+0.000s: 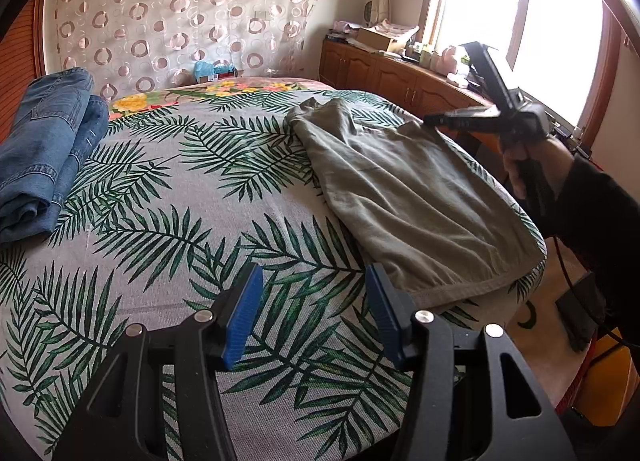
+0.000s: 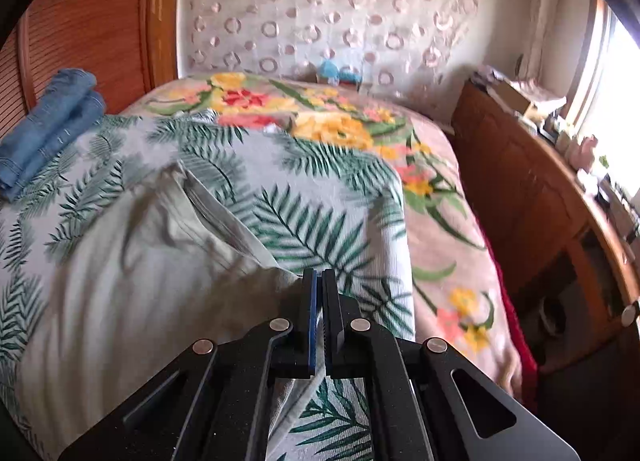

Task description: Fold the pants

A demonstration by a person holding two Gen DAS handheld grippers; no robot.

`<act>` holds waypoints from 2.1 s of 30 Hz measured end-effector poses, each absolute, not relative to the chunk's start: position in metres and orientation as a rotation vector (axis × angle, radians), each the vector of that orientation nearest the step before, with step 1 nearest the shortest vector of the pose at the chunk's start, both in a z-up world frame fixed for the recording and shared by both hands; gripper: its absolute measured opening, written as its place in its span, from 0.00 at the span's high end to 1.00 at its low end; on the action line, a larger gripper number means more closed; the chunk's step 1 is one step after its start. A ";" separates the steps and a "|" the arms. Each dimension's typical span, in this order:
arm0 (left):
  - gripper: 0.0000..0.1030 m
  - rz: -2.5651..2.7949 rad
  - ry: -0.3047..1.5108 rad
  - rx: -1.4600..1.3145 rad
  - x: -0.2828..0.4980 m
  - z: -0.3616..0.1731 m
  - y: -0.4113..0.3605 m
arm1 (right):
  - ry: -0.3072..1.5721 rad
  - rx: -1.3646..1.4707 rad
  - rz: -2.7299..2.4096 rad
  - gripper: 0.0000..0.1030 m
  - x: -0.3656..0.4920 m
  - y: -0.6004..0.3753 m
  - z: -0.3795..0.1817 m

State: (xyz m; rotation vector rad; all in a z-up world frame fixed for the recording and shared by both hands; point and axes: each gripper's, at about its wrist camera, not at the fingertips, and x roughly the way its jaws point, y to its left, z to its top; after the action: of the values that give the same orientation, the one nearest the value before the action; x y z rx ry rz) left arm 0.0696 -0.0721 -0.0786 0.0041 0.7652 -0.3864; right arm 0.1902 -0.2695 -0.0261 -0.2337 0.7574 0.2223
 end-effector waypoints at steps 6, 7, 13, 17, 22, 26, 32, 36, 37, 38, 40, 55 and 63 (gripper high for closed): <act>0.47 -0.386 0.770 0.002 0.069 -0.080 -0.072 | 0.760 -0.197 0.214 0.98 0.190 -0.277 -0.027; 0.47 -0.386 0.771 0.003 0.069 -0.080 -0.073 | 0.762 -0.193 0.205 0.95 0.190 -0.279 -0.026; 0.47 -0.388 0.776 0.006 0.069 -0.082 -0.073 | 0.743 -0.167 0.201 0.91 0.172 -0.280 -0.026; 0.47 -0.387 0.778 0.004 0.069 -0.083 -0.073 | 0.727 -0.136 0.248 0.85 0.145 -0.279 -0.031; 0.47 -0.387 0.784 0.007 0.070 -0.085 -0.075 | 0.707 -0.093 0.291 0.81 0.110 -0.282 -0.031; 0.47 -0.389 0.791 0.016 0.068 -0.087 -0.076 | 0.711 -0.087 0.333 0.79 0.090 -0.280 -0.037; 0.47 -0.393 0.801 0.033 0.063 -0.089 -0.074 | 0.731 -0.047 0.364 0.78 0.065 -0.289 -0.045; 0.47 -0.392 0.810 0.038 0.063 -0.091 -0.074 | 0.753 -0.061 0.351 0.78 0.059 -0.290 -0.049; 0.47 -0.395 0.810 0.036 0.062 -0.091 -0.074 | 0.762 -0.061 0.348 0.77 0.060 -0.291 -0.051; 0.47 -0.398 0.809 0.036 0.062 -0.092 -0.074 | 0.772 -0.058 0.343 0.75 0.060 -0.291 -0.053; 0.47 -0.403 0.811 0.042 0.060 -0.092 -0.075 | 0.764 -0.046 0.351 0.70 0.060 -0.293 -0.054; 0.47 -0.481 0.837 0.115 0.051 -0.098 -0.093 | 0.758 -0.013 0.371 0.55 0.028 -0.285 -0.046; 0.47 -0.524 0.815 0.122 0.056 -0.096 -0.104 | 0.769 -0.007 0.365 0.55 0.026 -0.285 -0.052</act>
State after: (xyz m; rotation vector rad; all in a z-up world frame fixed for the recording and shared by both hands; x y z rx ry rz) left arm 0.0555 -0.1038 -0.0958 0.1221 0.8154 -0.5241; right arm 0.0265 -0.2847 -0.0518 -0.0073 0.7693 0.3648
